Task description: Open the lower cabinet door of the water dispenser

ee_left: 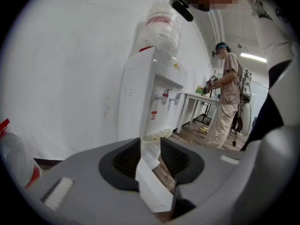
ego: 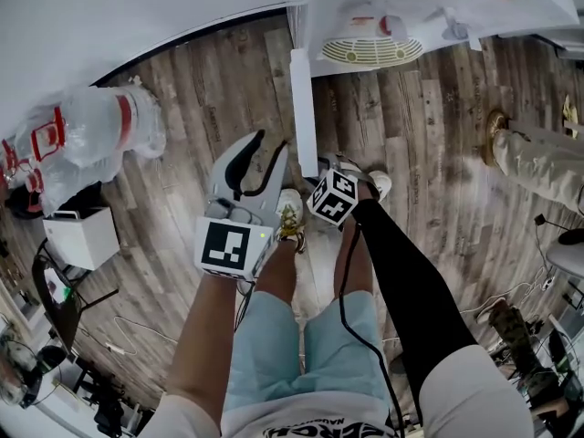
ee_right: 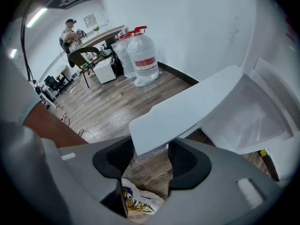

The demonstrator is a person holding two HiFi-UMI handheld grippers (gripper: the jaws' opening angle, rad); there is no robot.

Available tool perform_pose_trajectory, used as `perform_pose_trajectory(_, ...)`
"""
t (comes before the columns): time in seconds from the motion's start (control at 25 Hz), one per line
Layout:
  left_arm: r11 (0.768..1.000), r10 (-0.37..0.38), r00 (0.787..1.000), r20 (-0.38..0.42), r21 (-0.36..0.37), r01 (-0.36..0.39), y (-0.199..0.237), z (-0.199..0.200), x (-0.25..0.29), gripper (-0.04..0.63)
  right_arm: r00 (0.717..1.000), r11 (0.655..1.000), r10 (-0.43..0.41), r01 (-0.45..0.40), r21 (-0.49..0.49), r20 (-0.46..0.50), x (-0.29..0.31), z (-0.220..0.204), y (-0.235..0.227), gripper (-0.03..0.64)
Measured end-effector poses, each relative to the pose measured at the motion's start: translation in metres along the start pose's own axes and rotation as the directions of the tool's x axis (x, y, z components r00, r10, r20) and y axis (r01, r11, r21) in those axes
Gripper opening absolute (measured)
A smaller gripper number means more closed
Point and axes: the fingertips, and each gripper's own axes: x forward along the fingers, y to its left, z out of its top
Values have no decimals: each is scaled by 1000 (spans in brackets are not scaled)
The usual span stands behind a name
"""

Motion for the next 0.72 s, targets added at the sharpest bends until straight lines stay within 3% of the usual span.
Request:
perform_pose_trajectory(0.16,1000,13,1000,-11,-17,-13,9,-3,-8,146,1000,1000,5,-5,-9,-6,4,9,4,209)
perform_pose_trajectory(0.28,1000,25,999,24,-10,-24,21,-4,-16,146,1000,1000,10,-11,-16,-14,8,18,9,209)
perform_pose_trajectory(0.52,996,62,998,-4,-70,-62,43,-9,-31,146,1000,999,13,-14,-46,-26,18,33,15,209)
perform_pose_trajectory(0.72,994,99,995,16,-45,-99,63,-15,-44,144,1000,998,17,-18,-55,-21,26,50,20,209)
